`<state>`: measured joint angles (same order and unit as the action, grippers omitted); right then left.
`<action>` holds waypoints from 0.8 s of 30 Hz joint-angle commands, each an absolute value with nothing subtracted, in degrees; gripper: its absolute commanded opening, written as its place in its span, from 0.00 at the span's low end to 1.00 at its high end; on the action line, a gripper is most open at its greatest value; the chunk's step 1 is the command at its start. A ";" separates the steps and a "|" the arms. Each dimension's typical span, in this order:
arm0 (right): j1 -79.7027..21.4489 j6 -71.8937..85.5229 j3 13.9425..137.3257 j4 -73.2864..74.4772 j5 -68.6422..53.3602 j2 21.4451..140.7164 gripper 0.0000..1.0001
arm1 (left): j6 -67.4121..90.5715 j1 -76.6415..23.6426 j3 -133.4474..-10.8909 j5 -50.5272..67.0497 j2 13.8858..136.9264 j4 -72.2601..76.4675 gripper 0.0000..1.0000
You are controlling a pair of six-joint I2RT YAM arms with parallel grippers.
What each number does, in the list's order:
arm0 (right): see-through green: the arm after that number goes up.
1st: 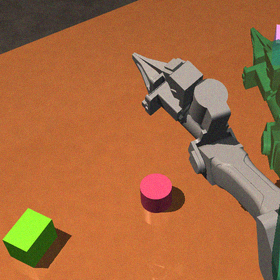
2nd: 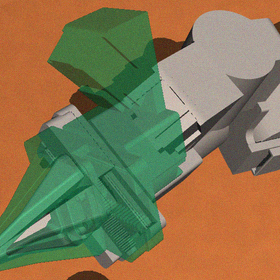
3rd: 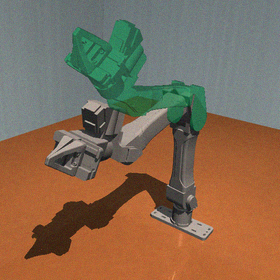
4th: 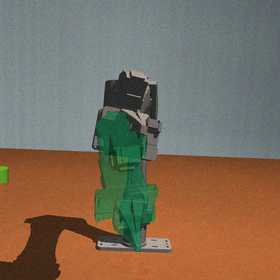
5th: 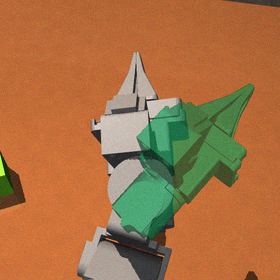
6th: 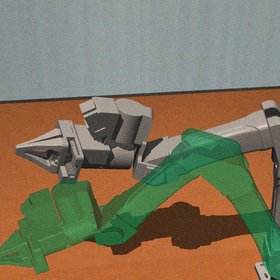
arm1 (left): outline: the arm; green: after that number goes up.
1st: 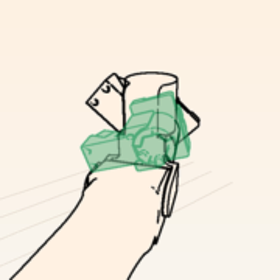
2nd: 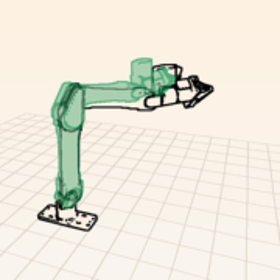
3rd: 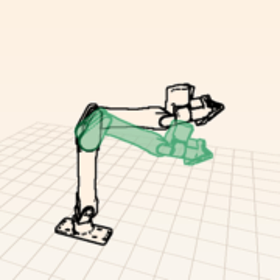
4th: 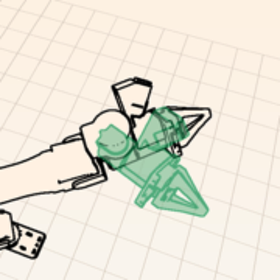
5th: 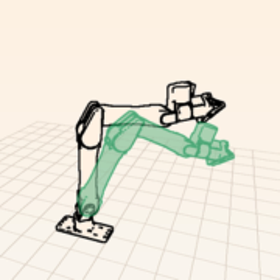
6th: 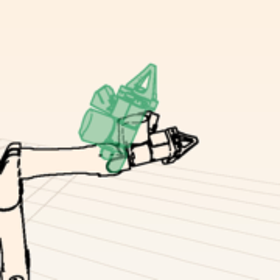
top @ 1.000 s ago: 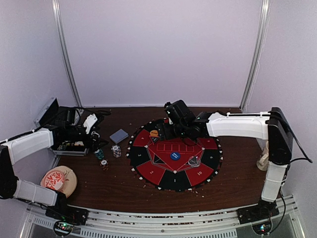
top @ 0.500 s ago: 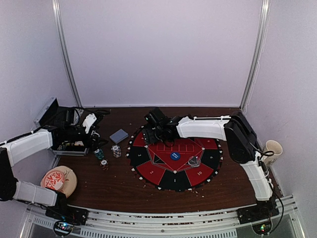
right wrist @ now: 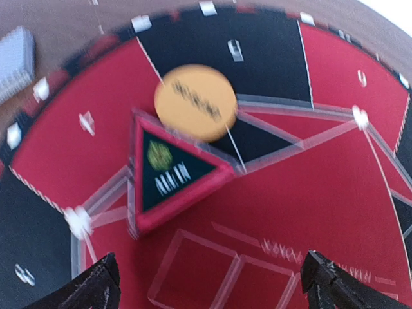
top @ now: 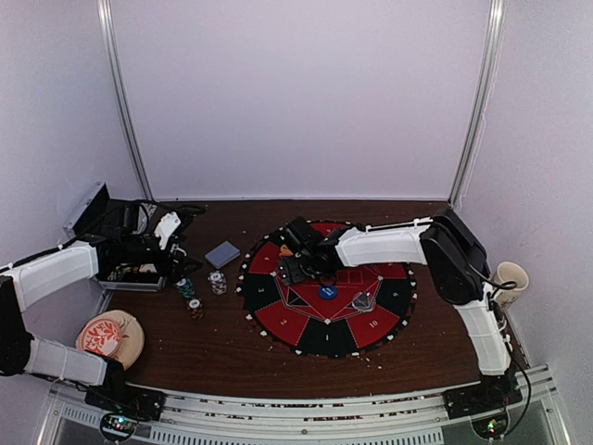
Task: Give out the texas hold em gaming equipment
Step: Move the small blind button to position 1.
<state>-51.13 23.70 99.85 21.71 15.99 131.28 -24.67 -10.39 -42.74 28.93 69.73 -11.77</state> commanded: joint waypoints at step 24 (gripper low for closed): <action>-51.09 22.18 76.60 20.29 11.82 112.29 0.97 | -23.99 -10.41 -42.36 29.54 70.12 -8.99 0.98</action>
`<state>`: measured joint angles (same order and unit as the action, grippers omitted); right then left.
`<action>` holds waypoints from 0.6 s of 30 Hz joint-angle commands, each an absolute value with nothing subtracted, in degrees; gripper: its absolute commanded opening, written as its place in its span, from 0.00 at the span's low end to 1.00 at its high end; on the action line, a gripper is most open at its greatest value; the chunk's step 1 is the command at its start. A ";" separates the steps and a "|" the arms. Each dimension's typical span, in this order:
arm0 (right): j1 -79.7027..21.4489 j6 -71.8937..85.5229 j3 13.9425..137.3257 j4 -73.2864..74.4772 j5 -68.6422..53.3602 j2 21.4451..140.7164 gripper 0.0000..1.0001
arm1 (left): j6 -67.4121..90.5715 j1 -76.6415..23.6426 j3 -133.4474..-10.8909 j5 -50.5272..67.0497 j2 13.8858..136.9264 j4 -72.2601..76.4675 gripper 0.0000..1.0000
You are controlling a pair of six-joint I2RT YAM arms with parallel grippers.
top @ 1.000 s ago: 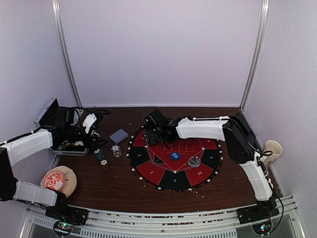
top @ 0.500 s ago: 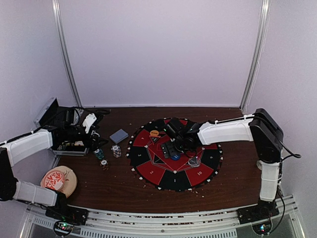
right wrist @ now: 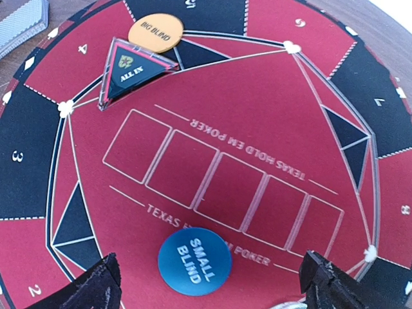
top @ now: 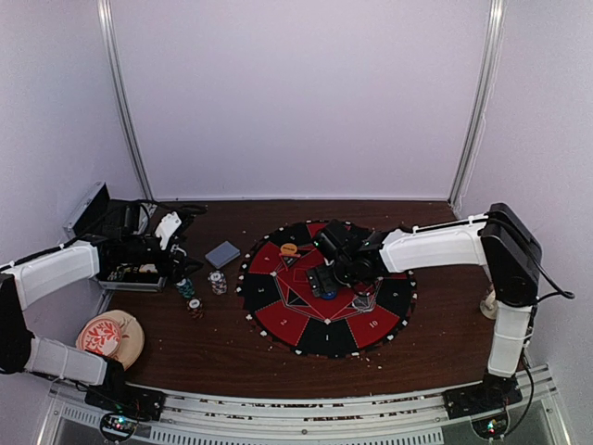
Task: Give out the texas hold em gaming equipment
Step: Move the small blind button to position 1.
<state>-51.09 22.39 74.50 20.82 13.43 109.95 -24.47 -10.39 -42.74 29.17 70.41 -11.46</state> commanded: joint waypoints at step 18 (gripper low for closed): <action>-49.56 22.86 73.00 16.83 8.59 113.41 0.86 | -23.97 -10.46 -42.45 29.92 70.35 -8.98 0.98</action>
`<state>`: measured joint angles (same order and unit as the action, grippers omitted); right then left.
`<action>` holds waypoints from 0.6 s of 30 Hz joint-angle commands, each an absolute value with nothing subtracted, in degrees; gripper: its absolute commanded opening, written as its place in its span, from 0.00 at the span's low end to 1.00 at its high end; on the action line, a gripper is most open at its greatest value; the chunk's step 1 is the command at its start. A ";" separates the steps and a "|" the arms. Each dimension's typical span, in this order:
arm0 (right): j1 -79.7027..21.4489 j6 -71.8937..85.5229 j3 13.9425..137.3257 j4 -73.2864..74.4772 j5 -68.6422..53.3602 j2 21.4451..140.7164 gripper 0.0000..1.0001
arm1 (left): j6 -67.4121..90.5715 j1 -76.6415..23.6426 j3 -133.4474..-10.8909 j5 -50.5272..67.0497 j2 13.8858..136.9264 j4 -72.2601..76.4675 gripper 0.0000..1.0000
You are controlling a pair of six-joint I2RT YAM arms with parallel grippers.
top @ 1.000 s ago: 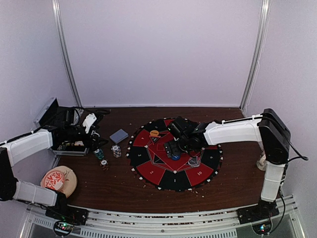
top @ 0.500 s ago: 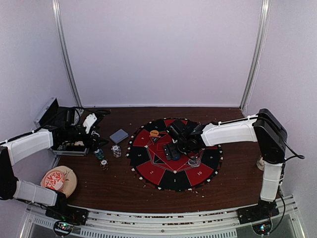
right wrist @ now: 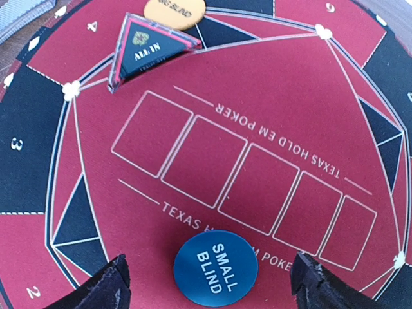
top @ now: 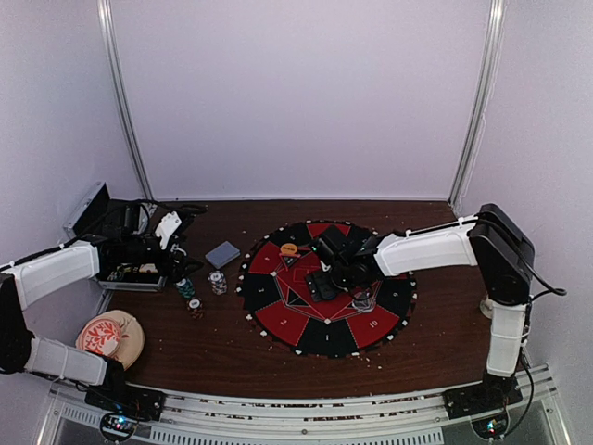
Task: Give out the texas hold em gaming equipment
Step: Move the small blind button to position 1.
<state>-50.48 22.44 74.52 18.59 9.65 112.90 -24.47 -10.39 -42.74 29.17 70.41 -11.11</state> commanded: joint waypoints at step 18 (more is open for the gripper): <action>-48.96 22.59 72.20 15.38 7.72 115.50 0.78 | -23.99 -10.42 -42.45 30.04 70.67 -8.96 0.98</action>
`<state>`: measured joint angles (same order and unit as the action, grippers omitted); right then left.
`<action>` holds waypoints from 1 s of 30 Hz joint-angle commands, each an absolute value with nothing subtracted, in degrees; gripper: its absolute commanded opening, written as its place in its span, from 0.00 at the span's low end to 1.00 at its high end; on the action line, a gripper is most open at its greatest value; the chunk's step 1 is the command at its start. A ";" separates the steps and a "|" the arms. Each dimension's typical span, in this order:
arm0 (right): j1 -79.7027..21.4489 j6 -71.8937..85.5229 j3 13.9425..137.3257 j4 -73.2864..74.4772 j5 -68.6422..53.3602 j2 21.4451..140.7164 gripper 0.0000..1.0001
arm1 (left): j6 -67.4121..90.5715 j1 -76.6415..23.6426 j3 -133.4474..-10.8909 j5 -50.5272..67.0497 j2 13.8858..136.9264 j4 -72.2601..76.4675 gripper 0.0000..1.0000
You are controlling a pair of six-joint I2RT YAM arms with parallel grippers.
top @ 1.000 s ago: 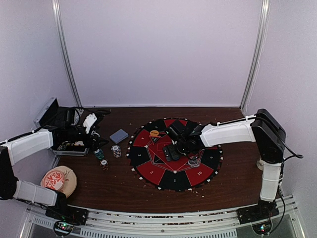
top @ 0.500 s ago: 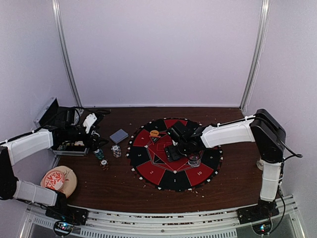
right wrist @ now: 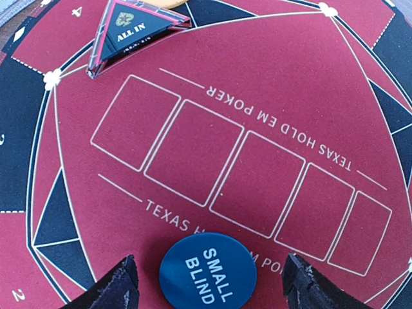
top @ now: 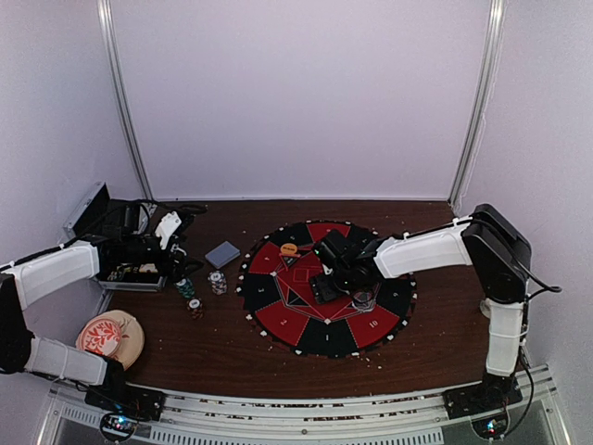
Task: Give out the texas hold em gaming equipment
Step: Move the small blind button to position 1.
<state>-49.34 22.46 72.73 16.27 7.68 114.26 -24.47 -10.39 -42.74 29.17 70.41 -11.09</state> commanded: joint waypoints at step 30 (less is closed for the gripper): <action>-49.47 22.94 71.06 15.50 5.65 115.45 0.43 | -24.07 -10.42 -42.57 29.87 71.15 -8.96 0.98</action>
